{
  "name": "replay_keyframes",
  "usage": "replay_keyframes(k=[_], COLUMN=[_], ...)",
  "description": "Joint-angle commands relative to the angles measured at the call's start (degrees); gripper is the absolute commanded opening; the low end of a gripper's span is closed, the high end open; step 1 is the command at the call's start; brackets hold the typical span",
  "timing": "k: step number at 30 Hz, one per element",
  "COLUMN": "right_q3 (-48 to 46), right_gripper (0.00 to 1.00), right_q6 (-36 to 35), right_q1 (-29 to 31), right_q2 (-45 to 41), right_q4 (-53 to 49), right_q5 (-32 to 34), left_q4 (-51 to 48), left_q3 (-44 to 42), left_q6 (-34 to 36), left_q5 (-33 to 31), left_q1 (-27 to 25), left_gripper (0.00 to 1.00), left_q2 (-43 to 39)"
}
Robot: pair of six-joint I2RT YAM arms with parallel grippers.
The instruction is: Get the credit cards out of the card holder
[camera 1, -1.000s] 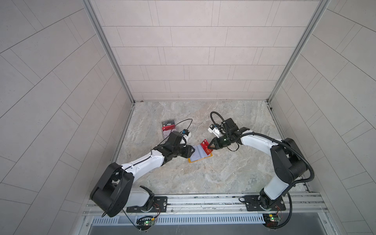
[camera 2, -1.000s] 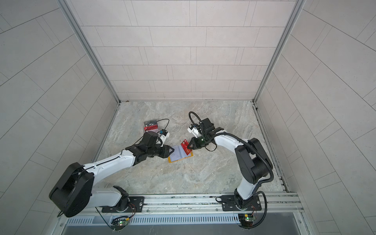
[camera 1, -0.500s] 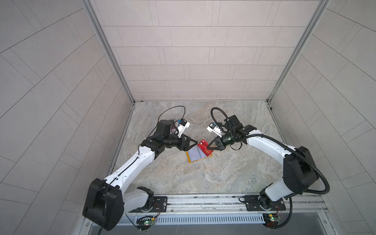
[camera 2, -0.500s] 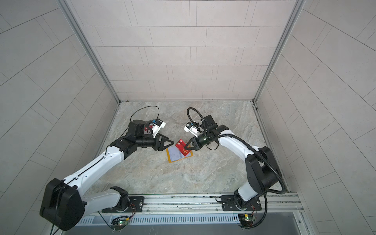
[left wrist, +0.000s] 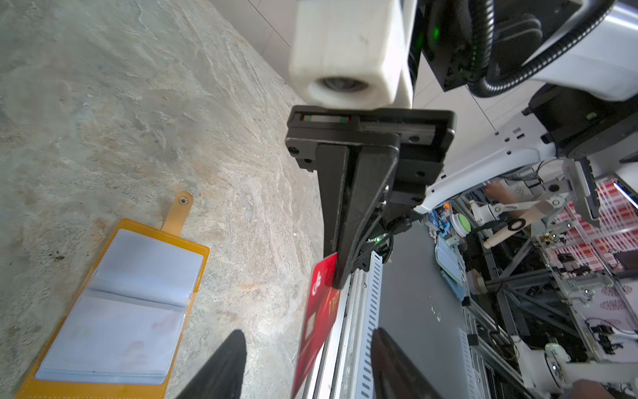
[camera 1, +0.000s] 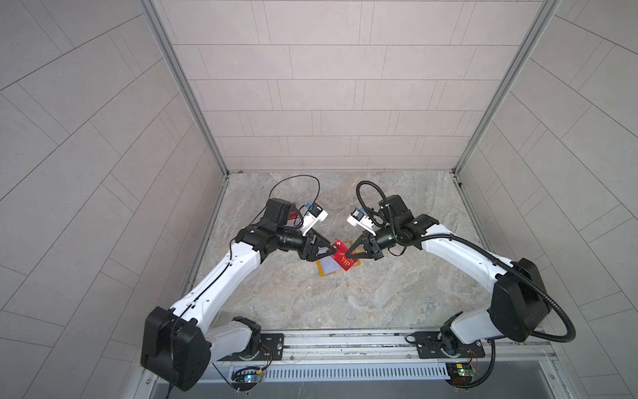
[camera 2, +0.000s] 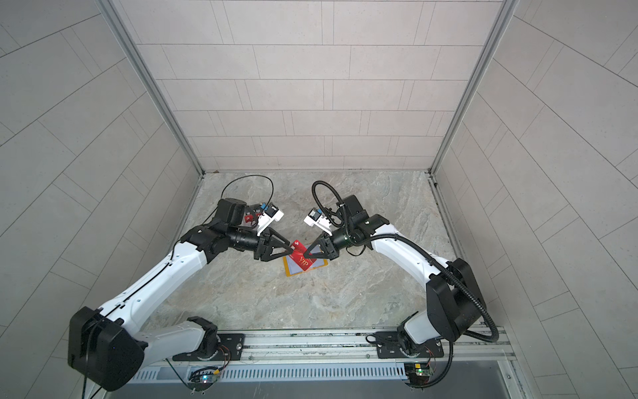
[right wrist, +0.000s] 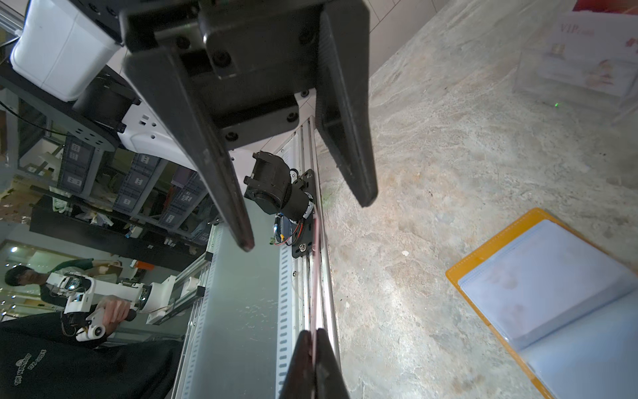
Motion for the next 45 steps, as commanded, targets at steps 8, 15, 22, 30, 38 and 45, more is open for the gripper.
replay_keyframes(k=[8, 15, 22, 30, 38, 45], right_q3=[2.1, 3.0, 4.0, 3.3, -6.8, -17.7], right_gripper=[0.0, 0.0, 0.0, 0.35, 0.56, 0.64], right_q6=[-1.6, -3.3, -5.2, -5.0, 16.3, 37.1], right_q1=[0.6, 1.0, 1.0, 0.6, -1.2, -1.4], right_q2=[1.1, 2.2, 2.3, 0.3, -7.2, -9.2], right_q4=[1.3, -1.3, -3.9, -4.0, 19.2, 49.8], right_q5=[-2.0, -2.1, -1.3, 2.2, 10.4, 15.0], left_q4=[-6.6, -7.1, -7.0, -3.4, 5.2, 17.8], left_q3=[2.7, 3.4, 3.6, 3.0, 1.8, -1.9], left_q6=[5.5, 5.6, 5.2, 1.8, -6.5, -16.6], left_q5=[6.1, 6.2, 5.4, 4.2, 0.0, -5.9], left_q1=[0.2, 0.2, 0.2, 0.2, 0.2, 0.2], left_gripper=[0.33, 0.23, 0.06, 0.0, 0.0, 0.0], left_q2=[1.0, 2.1, 2.7, 2.4, -0.2, -4.0])
